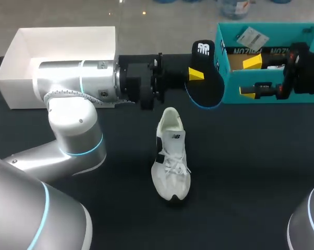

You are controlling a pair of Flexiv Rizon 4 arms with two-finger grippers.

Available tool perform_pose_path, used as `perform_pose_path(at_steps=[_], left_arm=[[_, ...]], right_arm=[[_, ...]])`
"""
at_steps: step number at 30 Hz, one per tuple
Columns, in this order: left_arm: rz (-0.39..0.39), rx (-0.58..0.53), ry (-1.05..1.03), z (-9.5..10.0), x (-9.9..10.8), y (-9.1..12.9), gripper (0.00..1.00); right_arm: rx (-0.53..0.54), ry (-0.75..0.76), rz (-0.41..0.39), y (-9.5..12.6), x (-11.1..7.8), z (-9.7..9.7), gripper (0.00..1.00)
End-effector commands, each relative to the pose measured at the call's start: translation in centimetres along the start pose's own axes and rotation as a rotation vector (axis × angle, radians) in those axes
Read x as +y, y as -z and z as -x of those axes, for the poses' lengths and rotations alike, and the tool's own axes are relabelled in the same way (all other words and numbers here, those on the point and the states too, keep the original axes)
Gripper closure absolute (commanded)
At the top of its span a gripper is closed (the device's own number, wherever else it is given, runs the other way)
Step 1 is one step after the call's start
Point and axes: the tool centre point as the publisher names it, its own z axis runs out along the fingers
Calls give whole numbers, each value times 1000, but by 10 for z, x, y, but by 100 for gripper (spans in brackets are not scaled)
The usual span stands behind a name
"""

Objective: Take the shoe out of the shoebox, open the shoe tongue, remove and reinsert the insole, then place the shoe into the shoebox

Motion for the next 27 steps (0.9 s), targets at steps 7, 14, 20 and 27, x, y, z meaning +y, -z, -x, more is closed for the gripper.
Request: perform_pose_path(at_steps=[7, 14, 20, 27], left_arm=[[-17, 22, -72, -3, -3, -1, 100], [-19, 27, -100, -6, -1, -12, 100], [-18, 11, -109, -3, 1, -21, 100], [-22, 9, -116, -3, 3, -27, 100]], right_arm=[[-13, 32, 6, -9, 11, -5, 0], [-42, 34, -13, -19, 18, -5, 0], [-29, 26, -23, -28, 20, -5, 0], [-14, -2, -20, -37, 18, 0, 0]])
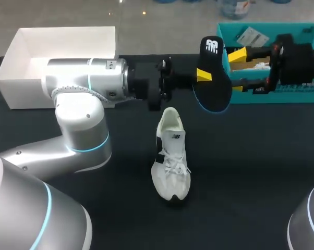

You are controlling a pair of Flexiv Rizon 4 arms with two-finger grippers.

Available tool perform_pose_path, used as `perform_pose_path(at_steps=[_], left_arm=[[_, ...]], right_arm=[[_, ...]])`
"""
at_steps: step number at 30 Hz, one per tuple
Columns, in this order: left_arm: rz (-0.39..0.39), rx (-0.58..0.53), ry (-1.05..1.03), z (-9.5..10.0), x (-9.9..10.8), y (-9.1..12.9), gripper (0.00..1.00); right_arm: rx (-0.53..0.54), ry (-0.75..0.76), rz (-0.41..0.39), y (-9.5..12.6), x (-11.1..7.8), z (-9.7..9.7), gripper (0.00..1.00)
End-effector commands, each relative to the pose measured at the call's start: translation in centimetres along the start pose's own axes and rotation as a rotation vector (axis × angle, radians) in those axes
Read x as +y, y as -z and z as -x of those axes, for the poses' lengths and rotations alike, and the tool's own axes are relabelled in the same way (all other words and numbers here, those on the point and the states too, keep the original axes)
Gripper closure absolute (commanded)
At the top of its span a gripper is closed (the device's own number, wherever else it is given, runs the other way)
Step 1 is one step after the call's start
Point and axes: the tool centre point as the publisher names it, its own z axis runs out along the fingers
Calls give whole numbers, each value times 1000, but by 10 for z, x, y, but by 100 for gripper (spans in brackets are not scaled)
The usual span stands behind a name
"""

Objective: Take the shoe out of the shoebox, open the shoe tongue, remove and reinsert the insole, then place the shoe into the shoebox

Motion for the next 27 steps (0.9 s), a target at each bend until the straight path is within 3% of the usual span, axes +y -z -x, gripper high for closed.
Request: perform_pose_path(at_steps=[1, 4, 10, 22, 27], left_arm=[[-1, -4, -4, -2, 4, -9, 100], [5, -10, -4, -3, 5, -11, 100], [8, -15, -3, -2, 3, -13, 100], [-1, -29, -7, 2, 0, -16, 100], [-1, -28, -9, 3, 0, -14, 100]], right_arm=[[9, -16, 1, -10, 1, 6, 0], [14, -21, -4, -14, 0, 7, 17], [21, -28, -7, -16, -1, 10, 40], [24, -38, -14, -19, -3, 12, 58], [24, -41, -14, -19, -3, 13, 60]])
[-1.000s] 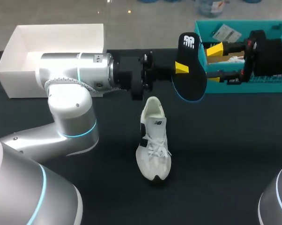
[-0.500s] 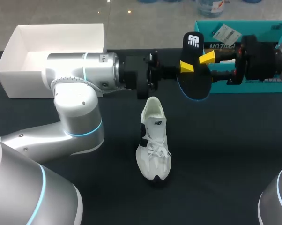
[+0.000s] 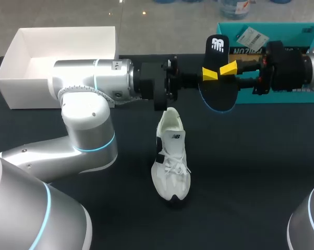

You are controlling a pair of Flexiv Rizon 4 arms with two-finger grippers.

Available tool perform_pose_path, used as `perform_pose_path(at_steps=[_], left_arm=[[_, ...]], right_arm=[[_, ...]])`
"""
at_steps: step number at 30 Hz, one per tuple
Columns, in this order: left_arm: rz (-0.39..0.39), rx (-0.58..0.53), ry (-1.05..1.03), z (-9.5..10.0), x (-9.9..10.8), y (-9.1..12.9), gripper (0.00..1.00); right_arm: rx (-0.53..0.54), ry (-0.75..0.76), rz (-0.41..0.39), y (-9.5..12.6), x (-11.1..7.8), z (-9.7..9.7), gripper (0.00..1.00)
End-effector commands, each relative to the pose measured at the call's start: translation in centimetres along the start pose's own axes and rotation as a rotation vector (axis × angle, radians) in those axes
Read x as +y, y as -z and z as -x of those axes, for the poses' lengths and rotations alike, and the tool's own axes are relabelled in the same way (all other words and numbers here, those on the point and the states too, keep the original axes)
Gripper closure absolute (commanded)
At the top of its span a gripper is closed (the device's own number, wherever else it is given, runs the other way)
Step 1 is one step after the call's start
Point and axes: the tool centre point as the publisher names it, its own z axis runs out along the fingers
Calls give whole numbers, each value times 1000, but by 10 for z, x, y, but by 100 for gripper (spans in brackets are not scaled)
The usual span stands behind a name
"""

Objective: Take the shoe out of the shoebox, open the shoe tongue, remove and reinsert the insole, then place the shoe into the shoebox

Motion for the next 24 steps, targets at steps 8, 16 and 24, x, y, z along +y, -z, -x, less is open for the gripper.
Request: perform_pose_path(at_steps=[8, 16, 24], left_arm=[[4, -5, 0, -1, -2, 1, 100], [-1, -5, -6, 1, -2, 2, 100], [1, 13, -12, 3, 8, 13, 0]], right_arm=[[-3, 1, 0, -2, 1, -1, 100], [-8, -1, -9, -4, -1, 0, 100], [-11, 1, 1, -1, 0, 1, 100]])
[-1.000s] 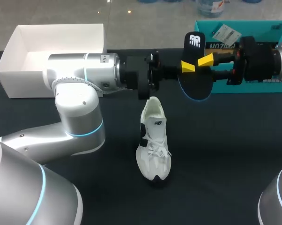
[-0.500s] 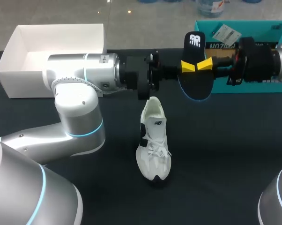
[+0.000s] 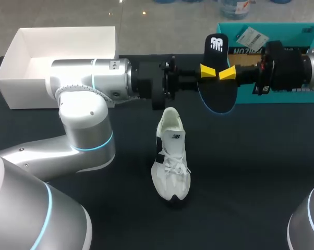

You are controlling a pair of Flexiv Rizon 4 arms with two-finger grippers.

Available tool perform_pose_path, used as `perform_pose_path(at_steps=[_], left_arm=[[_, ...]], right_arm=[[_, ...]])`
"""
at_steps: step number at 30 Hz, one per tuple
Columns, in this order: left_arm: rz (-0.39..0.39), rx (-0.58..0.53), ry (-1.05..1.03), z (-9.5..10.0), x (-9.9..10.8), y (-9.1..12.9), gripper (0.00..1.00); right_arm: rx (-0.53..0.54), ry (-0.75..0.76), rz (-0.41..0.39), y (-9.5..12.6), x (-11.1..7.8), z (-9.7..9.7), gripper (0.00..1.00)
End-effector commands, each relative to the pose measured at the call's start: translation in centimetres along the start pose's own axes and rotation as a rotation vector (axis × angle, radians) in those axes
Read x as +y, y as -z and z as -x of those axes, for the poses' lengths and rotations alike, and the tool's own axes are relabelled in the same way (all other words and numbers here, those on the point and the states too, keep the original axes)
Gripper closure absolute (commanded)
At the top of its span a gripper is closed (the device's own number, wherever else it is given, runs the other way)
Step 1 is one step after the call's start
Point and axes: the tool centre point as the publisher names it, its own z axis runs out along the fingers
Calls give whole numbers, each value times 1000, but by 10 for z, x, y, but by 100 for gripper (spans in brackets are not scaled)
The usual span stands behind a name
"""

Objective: Take the shoe out of the shoebox, open the shoe tongue, remove and reinsert the insole, then place the shoe into the shoebox

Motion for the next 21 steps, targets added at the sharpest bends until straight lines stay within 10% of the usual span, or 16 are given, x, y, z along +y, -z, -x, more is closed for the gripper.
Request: perform_pose_path(at_steps=[1, 21], left_arm=[[-12, -2, -3, 4, 6, 9, 0], [-91, 194, -37, -3, 41, 91, 0]], right_arm=[[-1, 2, 7, 1, 0, 0, 100], [-14, 32, 82, 26, -2, -5, 100]])
